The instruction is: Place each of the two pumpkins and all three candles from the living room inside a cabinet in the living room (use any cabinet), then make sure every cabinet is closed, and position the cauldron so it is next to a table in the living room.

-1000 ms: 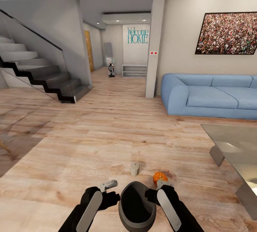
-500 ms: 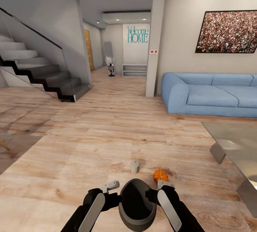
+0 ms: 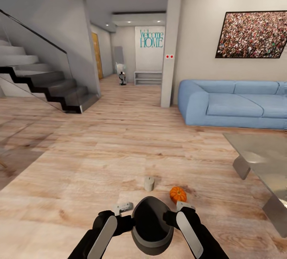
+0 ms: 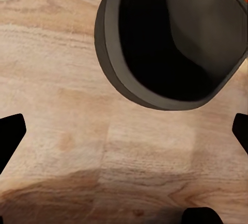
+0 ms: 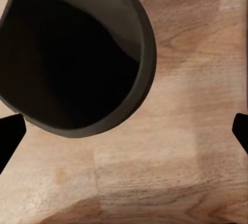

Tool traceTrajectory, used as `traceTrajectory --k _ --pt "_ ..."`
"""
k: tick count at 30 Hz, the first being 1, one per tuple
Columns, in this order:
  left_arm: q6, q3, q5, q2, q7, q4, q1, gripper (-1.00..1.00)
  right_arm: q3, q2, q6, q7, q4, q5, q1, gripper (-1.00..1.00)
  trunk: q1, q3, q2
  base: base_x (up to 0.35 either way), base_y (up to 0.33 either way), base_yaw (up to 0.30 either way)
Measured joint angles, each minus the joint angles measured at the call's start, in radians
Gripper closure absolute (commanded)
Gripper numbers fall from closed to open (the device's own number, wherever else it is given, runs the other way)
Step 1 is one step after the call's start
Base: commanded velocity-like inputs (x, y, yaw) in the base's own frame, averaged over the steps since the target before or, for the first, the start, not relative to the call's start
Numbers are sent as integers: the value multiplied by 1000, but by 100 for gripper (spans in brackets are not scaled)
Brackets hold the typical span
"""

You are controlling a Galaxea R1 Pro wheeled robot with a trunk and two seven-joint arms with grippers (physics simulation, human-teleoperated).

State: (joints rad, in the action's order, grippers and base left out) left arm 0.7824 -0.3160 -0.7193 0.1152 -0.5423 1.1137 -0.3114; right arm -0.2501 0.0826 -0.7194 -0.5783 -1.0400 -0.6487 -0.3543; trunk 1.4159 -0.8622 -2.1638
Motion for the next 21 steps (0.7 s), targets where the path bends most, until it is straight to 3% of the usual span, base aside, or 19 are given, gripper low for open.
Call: traceTrajectory --k 13,21 --pt "0 -1 0 0 1 0 0 -100 0 0 0 0 0 0 0 -100 50 -38 -91 0 0 -22" --pt "0 -1 0 0 1 0 0 -100 1 -1 0 0 0 0 0 -100 81 -59 -147 0 0 -161"
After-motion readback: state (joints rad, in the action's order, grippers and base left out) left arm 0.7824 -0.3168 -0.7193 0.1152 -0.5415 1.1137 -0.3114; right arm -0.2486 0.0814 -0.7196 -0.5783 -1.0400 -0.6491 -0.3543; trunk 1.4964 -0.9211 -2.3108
